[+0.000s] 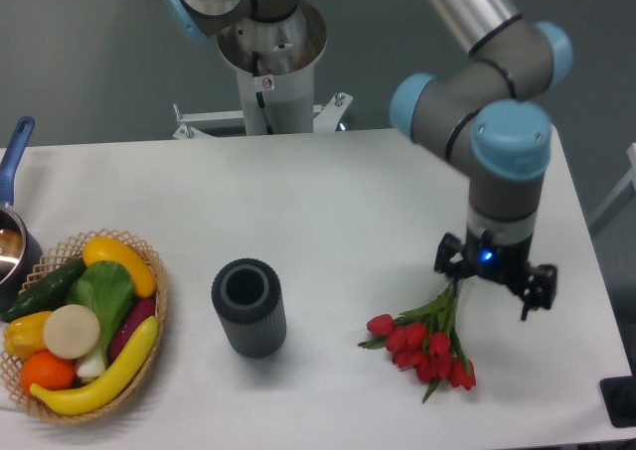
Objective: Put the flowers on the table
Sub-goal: 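Open the gripper to release the tulips and raise it away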
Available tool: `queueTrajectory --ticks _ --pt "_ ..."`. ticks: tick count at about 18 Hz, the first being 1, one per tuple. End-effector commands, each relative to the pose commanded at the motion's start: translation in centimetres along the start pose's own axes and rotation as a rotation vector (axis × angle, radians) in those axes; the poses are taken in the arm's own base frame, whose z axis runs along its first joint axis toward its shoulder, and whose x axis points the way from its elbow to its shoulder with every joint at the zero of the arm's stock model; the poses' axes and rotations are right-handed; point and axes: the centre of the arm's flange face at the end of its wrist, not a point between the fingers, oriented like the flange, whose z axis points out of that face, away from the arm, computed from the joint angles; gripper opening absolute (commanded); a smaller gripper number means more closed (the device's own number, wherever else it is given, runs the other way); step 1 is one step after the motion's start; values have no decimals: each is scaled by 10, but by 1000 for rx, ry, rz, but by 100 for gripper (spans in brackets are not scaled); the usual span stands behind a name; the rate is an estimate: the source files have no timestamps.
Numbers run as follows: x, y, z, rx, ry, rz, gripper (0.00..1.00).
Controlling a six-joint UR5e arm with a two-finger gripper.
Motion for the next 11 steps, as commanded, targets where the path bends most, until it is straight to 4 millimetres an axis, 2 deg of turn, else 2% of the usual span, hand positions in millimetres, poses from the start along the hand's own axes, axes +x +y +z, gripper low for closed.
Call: queueTrajectory --ticks 5,9,11 --pt "3 42 -27 -27 59 87 100" --pt "6 84 -33 16 86 169 100" --pt "8 88 -39 25 82 200 100"
